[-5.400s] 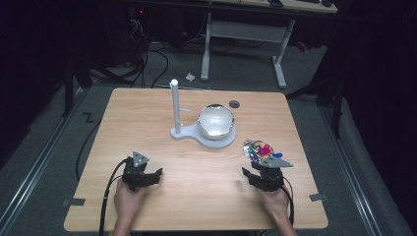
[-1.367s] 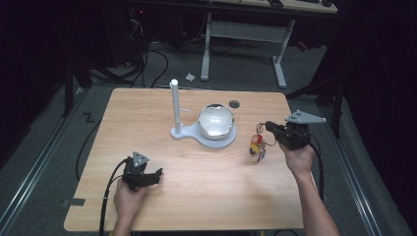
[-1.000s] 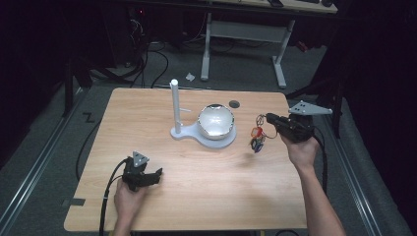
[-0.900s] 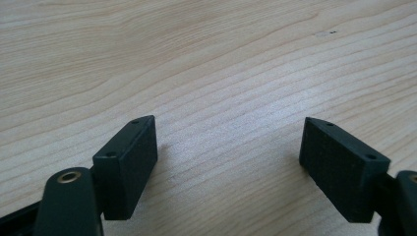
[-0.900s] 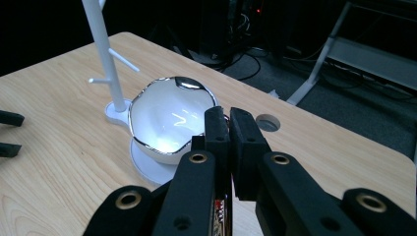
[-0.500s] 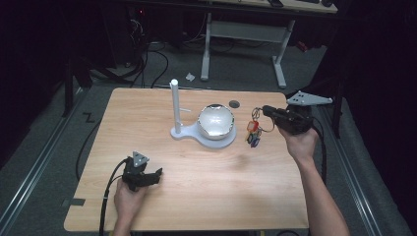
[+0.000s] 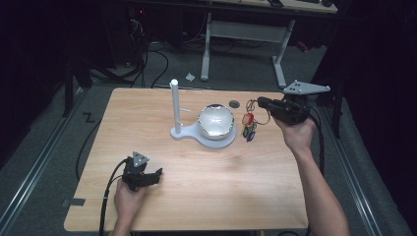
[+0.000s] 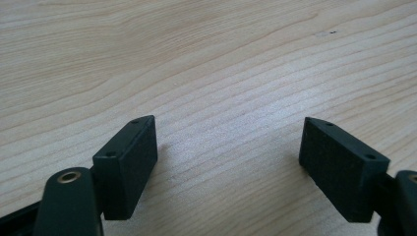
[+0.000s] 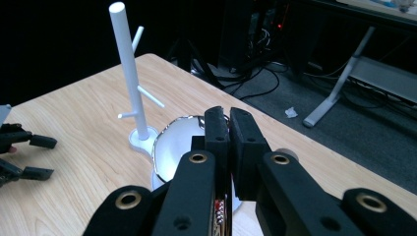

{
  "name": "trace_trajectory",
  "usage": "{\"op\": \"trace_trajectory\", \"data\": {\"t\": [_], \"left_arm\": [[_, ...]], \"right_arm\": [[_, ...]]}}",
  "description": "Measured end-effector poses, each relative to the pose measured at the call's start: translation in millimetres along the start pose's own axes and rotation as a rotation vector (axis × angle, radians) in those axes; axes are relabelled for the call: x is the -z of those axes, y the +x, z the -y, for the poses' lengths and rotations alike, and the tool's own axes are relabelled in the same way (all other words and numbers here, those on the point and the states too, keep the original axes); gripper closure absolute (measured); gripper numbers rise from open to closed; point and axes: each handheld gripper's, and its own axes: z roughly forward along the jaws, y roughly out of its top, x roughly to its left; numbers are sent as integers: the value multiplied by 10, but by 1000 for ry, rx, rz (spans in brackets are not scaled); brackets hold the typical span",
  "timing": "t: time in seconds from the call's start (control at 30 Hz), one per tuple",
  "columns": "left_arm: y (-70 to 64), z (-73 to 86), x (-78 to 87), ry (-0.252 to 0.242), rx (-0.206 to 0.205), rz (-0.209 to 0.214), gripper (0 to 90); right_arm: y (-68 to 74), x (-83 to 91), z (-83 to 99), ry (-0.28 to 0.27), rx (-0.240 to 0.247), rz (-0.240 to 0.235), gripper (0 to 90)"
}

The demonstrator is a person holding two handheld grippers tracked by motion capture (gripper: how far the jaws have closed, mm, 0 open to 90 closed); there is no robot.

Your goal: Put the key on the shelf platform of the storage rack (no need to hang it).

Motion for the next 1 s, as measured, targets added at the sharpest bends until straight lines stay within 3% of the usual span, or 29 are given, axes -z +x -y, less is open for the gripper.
{"op": "trace_trajectory", "data": {"t": [0.47, 1.0], "left_arm": [[-2, 0, -1, -2, 2, -1, 228], [0, 0, 1, 1, 0, 0, 228]], "right_arm": [[85, -199, -263, -9, 19, -38, 879], [168, -664, -433, 4, 0, -70, 879]]}}
